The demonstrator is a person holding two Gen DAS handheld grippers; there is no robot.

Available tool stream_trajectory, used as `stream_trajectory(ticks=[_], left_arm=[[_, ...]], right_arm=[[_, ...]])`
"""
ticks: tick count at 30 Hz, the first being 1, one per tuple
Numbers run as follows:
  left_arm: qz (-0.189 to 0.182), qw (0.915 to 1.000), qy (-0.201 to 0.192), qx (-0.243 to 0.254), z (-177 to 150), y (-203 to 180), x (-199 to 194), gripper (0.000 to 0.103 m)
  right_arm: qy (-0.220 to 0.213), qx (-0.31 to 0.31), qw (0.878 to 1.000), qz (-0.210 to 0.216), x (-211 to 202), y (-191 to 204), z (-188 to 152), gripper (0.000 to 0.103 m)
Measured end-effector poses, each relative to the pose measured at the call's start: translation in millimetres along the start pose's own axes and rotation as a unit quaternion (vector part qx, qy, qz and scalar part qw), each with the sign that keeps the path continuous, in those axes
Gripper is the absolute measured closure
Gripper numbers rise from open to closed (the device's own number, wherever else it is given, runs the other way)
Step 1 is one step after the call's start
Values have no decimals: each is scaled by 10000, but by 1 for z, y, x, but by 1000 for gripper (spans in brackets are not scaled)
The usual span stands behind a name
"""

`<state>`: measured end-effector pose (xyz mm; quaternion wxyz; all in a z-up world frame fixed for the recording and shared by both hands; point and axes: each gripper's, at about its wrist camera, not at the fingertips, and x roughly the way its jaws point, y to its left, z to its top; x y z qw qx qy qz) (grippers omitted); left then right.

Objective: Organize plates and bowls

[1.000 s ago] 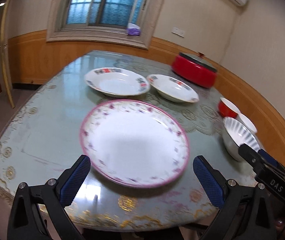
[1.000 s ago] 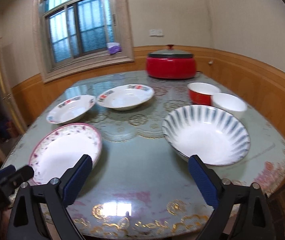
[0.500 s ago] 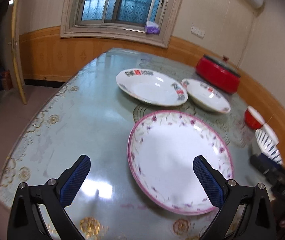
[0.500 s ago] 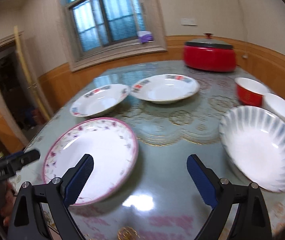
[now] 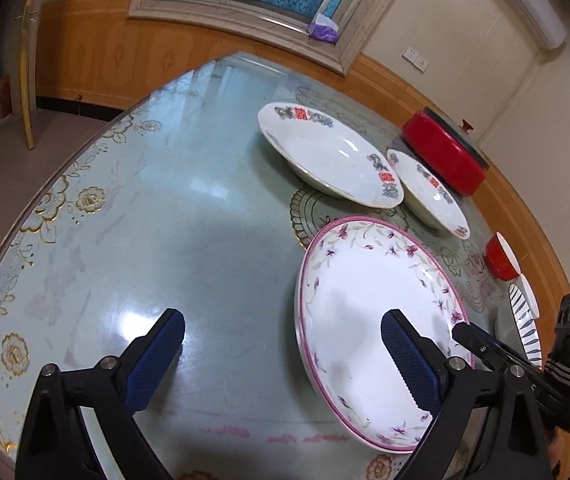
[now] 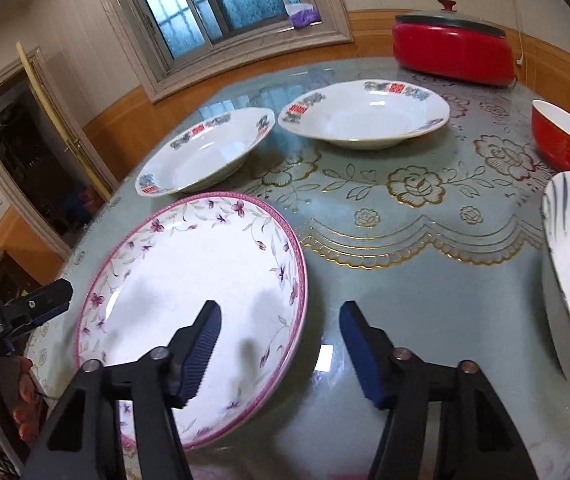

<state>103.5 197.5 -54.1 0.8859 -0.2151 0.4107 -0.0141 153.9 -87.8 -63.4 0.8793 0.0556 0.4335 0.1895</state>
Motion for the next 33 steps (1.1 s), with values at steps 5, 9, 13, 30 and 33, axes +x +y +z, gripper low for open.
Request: stream_trajectory(ticks=[5, 9, 13, 30, 33], left_arm=[[59, 9996, 113, 235, 2, -4, 14, 32], [74, 9988, 162, 464, 1, -11, 22, 49], [-29, 9975, 240, 668, 0, -19, 28, 73], [118, 9914, 217, 1286, -5, -59, 46, 84], [112, 9916, 208, 1275, -6, -58, 44, 84]], right_arm=[[107, -31, 9999, -30, 12, 0, 3, 69], [124, -153, 9998, -99, 16, 3, 6, 79], [94, -287, 9994, -187, 16, 2, 6, 86], [-19, 94, 9992, -388, -4, -27, -3, 86], [-9, 63, 9993, -365, -5, -27, -4, 86]])
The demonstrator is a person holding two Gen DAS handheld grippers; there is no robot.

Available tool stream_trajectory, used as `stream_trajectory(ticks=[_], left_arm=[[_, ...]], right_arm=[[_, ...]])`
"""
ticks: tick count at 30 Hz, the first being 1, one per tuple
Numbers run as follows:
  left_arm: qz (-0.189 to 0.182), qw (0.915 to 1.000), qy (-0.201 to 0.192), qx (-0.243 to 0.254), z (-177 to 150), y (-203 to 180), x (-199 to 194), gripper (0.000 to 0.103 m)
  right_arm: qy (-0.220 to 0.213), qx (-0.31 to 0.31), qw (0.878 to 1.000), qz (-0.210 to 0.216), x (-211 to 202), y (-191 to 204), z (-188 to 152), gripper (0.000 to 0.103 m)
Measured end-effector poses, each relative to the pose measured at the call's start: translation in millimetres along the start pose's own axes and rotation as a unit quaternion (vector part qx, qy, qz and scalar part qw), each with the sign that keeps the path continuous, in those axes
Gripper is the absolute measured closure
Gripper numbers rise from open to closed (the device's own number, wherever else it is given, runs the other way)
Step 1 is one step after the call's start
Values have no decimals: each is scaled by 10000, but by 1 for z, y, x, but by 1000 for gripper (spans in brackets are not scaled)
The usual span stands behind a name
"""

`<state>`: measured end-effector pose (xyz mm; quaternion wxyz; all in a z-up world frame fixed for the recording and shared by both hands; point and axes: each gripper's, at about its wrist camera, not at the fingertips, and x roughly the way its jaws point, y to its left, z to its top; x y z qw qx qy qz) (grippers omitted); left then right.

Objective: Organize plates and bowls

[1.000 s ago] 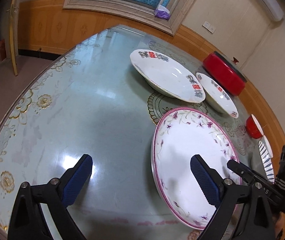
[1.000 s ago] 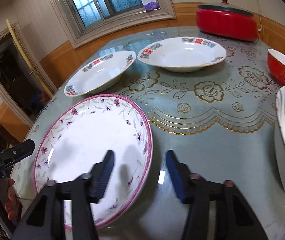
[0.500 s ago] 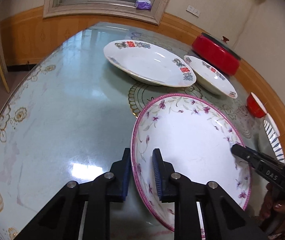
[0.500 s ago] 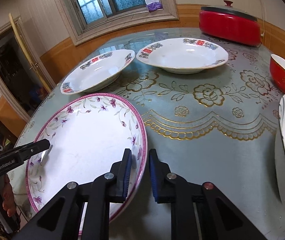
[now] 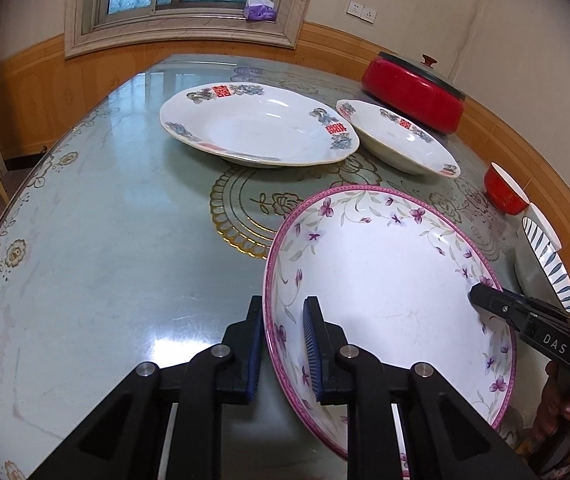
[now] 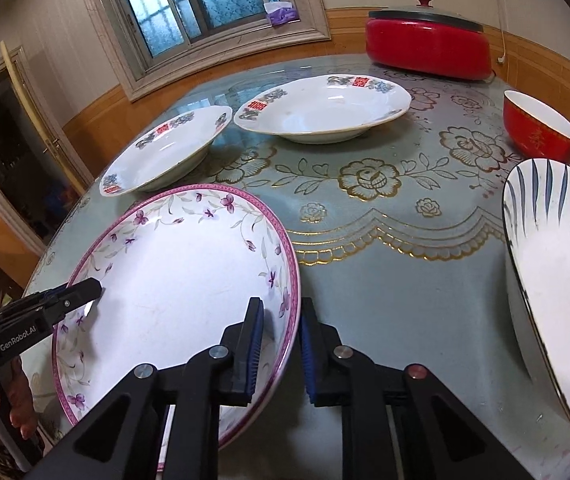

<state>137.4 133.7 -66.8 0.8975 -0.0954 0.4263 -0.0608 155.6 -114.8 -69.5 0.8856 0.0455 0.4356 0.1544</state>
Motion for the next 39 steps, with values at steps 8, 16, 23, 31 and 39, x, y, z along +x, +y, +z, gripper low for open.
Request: stream_trajectory(ticks=[8, 16, 23, 31, 39], left_arm=[[-176, 9996, 30, -203, 1, 10, -6, 83], [-34, 9951, -699, -700, 23, 41, -47, 20], [523, 9881, -1073, -970, 71, 73, -59, 1], [888, 9884, -775, -957, 123, 102, -8, 0], [786, 9884, -572, -1164, 156, 113, 41, 5]], right_arm=[[82, -154, 9998, -22, 1, 9, -1, 77], [-603, -479, 9963, -378, -56, 24, 8, 68], [-474, -529, 9970, 318, -46, 40, 57, 61], [723, 101, 9924, 993, 37, 49, 118, 61], [1272, 767, 9833, 1048, 96, 47, 152, 61]])
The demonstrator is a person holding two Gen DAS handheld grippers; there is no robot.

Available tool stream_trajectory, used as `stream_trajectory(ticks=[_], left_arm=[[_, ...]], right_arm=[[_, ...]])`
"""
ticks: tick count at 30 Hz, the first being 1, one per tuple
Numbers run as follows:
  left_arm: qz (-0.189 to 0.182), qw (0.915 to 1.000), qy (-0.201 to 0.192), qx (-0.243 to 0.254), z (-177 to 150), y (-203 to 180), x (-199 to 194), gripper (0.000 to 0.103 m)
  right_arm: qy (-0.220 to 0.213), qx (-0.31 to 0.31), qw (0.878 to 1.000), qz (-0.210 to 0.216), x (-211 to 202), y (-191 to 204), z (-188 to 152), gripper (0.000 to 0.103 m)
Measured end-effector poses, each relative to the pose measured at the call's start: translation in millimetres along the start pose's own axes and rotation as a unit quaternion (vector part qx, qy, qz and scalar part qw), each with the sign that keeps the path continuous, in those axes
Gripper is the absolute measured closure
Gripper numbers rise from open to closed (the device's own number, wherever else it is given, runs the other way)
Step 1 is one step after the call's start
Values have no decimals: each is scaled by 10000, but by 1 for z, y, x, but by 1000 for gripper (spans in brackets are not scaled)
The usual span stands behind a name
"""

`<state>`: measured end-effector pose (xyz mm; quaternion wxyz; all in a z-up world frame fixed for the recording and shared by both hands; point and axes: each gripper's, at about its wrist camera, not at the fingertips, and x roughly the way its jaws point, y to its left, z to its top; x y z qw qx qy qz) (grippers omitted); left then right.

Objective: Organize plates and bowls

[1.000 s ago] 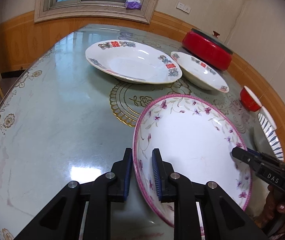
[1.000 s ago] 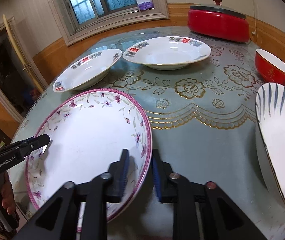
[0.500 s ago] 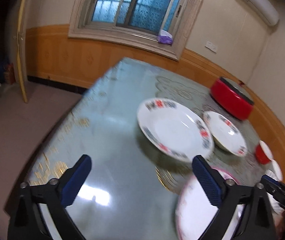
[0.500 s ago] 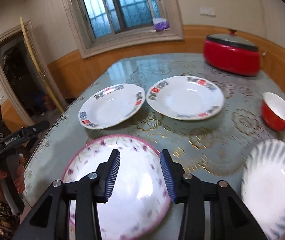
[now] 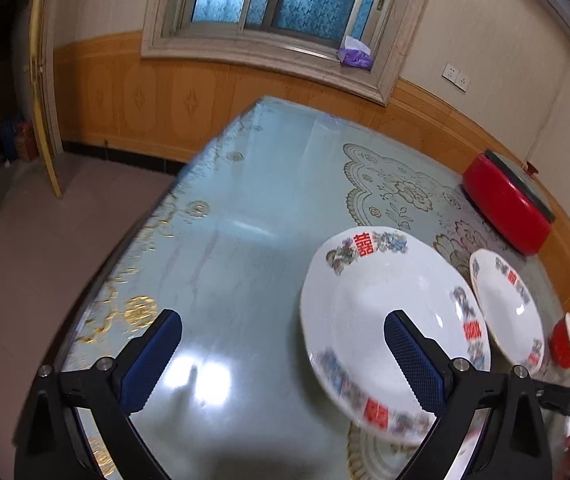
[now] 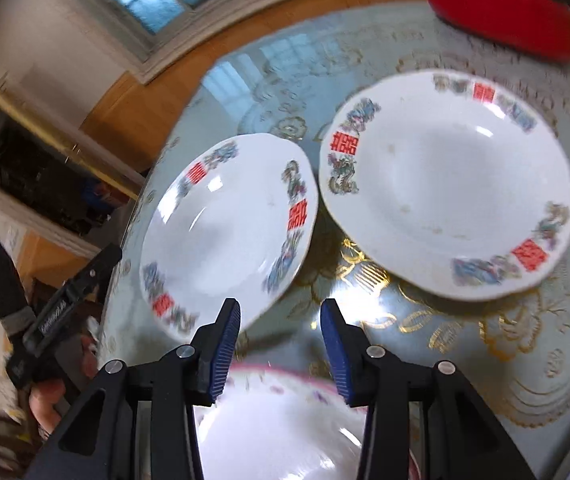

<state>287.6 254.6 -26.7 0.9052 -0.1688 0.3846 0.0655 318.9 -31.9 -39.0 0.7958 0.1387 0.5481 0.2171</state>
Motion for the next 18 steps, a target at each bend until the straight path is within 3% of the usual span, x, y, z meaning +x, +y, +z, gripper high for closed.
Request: stream_trajectory(ticks=[4, 8, 11, 13, 18], left_arm=[[-104, 9996, 226, -98, 9, -1, 23, 20], [-205, 9991, 367, -71, 12, 0, 37, 21], [-521, 9971, 537, -143, 11, 4, 47, 33], [-624, 9957, 656, -190, 10, 5, 54, 42], [-797, 9944, 687, -65, 8, 1, 60, 51]], right_arm=[[199, 119, 9997, -49, 20, 1, 18, 61], [323, 298, 9989, -133, 35, -4, 29, 61], [388, 343, 9985, -173, 43, -6, 33, 62], [302, 311, 9989, -162, 45, -5, 36, 62], [166, 214, 9992, -280, 49, 2, 41, 62]])
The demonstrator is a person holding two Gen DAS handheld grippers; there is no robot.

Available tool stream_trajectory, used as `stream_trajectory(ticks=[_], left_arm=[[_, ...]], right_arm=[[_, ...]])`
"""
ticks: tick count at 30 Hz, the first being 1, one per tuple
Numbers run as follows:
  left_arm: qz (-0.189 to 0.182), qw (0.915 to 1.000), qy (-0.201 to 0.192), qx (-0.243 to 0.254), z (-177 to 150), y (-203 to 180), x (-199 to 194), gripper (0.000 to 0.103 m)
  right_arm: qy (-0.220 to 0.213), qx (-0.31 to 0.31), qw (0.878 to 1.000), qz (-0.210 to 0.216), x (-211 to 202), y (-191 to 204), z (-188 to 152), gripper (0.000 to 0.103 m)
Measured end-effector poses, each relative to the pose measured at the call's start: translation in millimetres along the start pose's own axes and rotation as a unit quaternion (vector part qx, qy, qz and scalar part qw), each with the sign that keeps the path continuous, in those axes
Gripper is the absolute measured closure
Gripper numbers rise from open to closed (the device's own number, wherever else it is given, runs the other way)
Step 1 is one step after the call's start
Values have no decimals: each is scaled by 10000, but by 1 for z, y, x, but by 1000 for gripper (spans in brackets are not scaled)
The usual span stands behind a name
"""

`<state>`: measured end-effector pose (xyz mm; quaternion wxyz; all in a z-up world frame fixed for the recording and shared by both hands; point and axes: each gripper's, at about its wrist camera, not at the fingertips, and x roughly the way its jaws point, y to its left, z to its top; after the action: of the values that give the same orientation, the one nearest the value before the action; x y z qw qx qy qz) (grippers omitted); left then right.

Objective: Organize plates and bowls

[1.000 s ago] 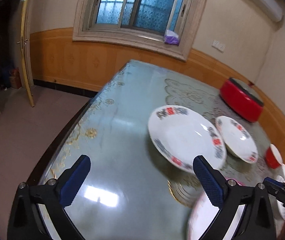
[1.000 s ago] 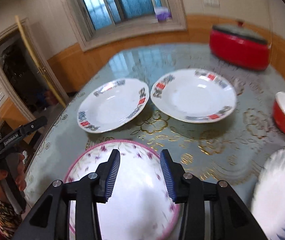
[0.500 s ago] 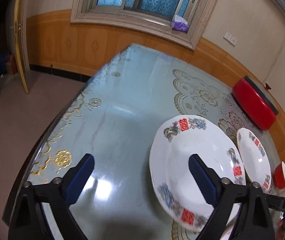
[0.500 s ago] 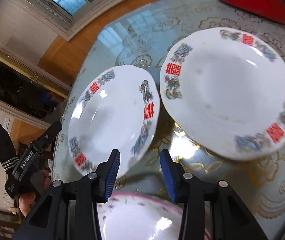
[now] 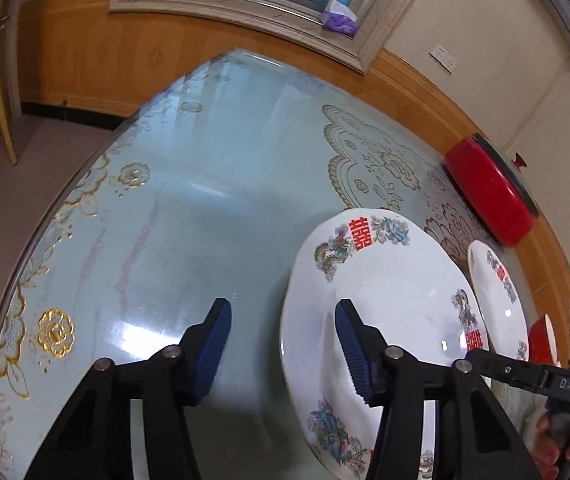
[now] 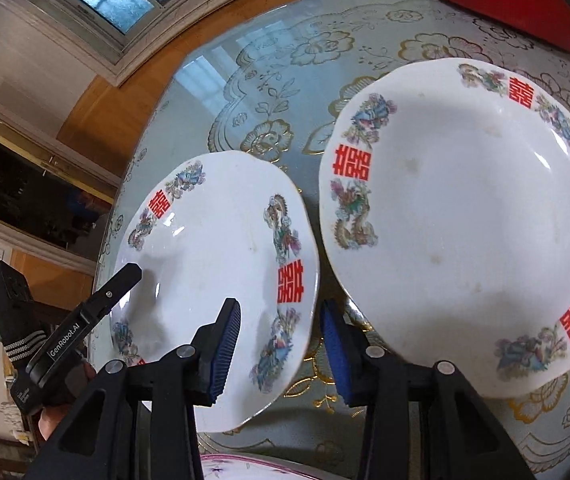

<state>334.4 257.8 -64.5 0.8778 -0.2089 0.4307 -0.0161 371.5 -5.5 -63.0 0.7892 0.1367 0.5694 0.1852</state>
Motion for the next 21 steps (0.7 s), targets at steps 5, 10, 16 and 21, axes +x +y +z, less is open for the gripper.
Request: stream_trajectory(ticks=[5, 10, 16, 21], left_arm=[[-51, 10000, 21, -3, 0, 2, 0, 57], [27, 10000, -35, 55, 1, 5, -5, 61], [132, 9998, -109, 35, 3, 10, -6, 58], [-78, 9999, -73, -45, 6, 16, 0, 55]], right_arm=[[43, -202, 9995, -249, 11, 15, -1, 62], [63, -540, 9979, -354, 21, 28, -2, 75], [163, -517, 9983, -201, 27, 34, -4, 74], [21, -407, 9988, -276, 32, 32, 8, 74]])
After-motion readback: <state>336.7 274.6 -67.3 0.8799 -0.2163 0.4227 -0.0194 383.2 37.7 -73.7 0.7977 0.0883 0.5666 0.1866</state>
